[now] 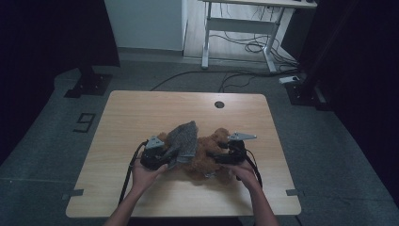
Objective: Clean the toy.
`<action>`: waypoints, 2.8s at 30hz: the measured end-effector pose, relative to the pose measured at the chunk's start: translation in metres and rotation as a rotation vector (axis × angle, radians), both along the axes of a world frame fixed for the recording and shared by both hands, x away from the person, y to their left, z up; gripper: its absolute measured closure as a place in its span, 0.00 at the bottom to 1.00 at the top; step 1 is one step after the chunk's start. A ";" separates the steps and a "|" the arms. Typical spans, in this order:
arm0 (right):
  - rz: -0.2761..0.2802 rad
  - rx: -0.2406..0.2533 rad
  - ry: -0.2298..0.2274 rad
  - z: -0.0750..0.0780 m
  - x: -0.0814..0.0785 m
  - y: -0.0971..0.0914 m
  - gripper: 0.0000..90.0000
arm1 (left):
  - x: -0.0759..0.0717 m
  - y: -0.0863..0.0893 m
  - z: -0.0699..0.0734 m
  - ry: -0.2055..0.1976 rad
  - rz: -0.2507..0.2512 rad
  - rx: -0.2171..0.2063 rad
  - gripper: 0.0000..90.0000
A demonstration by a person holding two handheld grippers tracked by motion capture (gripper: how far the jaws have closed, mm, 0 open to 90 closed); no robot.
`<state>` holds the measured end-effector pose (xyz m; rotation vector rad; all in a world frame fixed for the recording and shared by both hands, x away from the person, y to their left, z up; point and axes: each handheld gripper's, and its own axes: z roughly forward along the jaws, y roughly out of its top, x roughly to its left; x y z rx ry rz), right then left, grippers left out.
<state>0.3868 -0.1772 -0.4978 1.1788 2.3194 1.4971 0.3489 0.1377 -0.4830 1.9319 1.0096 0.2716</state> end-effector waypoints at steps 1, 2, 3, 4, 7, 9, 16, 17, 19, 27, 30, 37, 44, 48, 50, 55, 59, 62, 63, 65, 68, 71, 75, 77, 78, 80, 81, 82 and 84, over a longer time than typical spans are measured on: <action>0.015 0.009 0.004 -0.002 -0.001 -0.001 0.35 | -0.002 0.000 0.002 -0.002 -0.001 0.000 0.85; 0.030 0.010 -0.001 -0.003 -0.004 -0.001 0.41 | -0.003 0.000 0.003 -0.002 -0.003 0.000 0.85; 0.033 0.006 -0.007 -0.004 -0.006 -0.001 0.45 | -0.004 -0.001 0.006 0.001 -0.006 -0.001 0.85; 0.041 0.003 -0.018 -0.005 -0.009 -0.001 0.48 | -0.004 -0.001 0.009 0.002 -0.008 -0.001 0.84; 0.040 -0.006 -0.039 -0.008 -0.016 -0.001 0.54 | -0.004 -0.008 0.020 -0.003 -0.026 0.010 0.84; 0.033 -0.010 -0.060 -0.010 -0.021 -0.001 0.55 | -0.004 -0.017 0.031 -0.015 -0.044 0.007 0.84; 0.031 -0.033 -0.138 -0.015 -0.038 0.002 0.56 | 0.006 -0.075 0.058 -0.058 -0.114 0.034 0.83; 0.030 -0.038 -0.141 -0.015 -0.039 0.002 0.56 | 0.010 -0.086 0.058 -0.052 -0.119 0.040 0.83; 0.032 -0.044 -0.149 -0.015 -0.041 0.002 0.56 | 0.020 -0.104 0.055 -0.026 -0.126 0.051 0.83; 0.039 -0.028 -0.146 -0.021 -0.042 -0.004 0.56 | 0.035 -0.117 0.026 0.028 -0.108 0.087 0.84; 0.040 -0.029 -0.149 -0.021 -0.043 -0.003 0.56 | 0.032 -0.103 0.030 0.020 -0.091 0.098 0.84; 0.030 -0.018 -0.147 -0.021 -0.043 -0.003 0.55 | 0.024 -0.061 0.034 -0.002 -0.032 0.125 0.84; 0.028 -0.003 -0.141 -0.023 -0.043 -0.004 0.55 | 0.018 -0.014 0.031 0.004 0.027 0.099 0.84; 0.032 -0.005 -0.146 -0.023 -0.044 -0.003 0.55 | 0.013 0.005 0.030 0.008 0.047 0.065 0.84; 0.032 -0.005 -0.149 -0.023 -0.044 -0.003 0.55 | 0.009 0.011 0.032 -0.003 0.054 0.075 0.84; 0.032 -0.003 -0.150 -0.023 -0.044 -0.004 0.55 | 0.006 0.029 0.034 -0.012 0.087 0.087 0.84; 0.033 -0.002 -0.151 -0.023 -0.045 -0.004 0.55 | 0.005 0.046 0.027 0.002 0.125 0.068 0.84; 0.034 0.000 -0.151 -0.023 -0.045 -0.004 0.55 | 0.002 0.057 0.019 0.014 0.153 0.074 0.84; 0.035 0.001 -0.150 -0.023 -0.045 -0.005 0.55 | 0.001 0.060 0.015 0.020 0.163 0.086 0.84; 0.035 0.001 -0.149 -0.023 -0.045 -0.005 0.54 | 0.001 0.066 0.006 0.046 0.175 0.101 0.84; 0.034 0.000 -0.149 -0.023 -0.045 -0.005 0.54 | 0.002 0.070 -0.018 0.118 0.164 0.094 0.84; 0.033 -0.001 -0.150 -0.023 -0.045 -0.005 0.54 | 0.004 0.070 -0.036 0.158 0.163 0.078 0.84; 0.033 0.000 -0.149 -0.023 -0.045 -0.006 0.53 | 0.005 0.073 -0.040 0.164 0.166 0.074 0.84; 0.032 0.003 -0.148 -0.023 -0.045 -0.006 0.53 | 0.004 0.075 -0.030 0.140 0.173 0.075 0.84; 0.032 0.004 -0.147 -0.024 -0.044 -0.006 0.53 | 0.003 0.075 -0.020 0.117 0.173 0.070 0.84; 0.032 0.002 -0.150 -0.023 -0.044 -0.006 0.53 | 0.002 0.071 -0.001 0.059 0.164 0.064 0.84; 0.033 -0.003 -0.152 -0.023 -0.045 -0.006 0.53 | 0.001 0.068 0.007 0.034 0.161 0.066 0.84; 0.033 -0.005 -0.152 -0.023 -0.045 -0.006 0.53 | 0.000 0.061 0.018 0.000 0.151 0.073 0.84; 0.033 -0.010 -0.156 -0.023 -0.046 -0.006 0.53 | -0.001 0.044 0.037 -0.057 0.114 0.085 0.84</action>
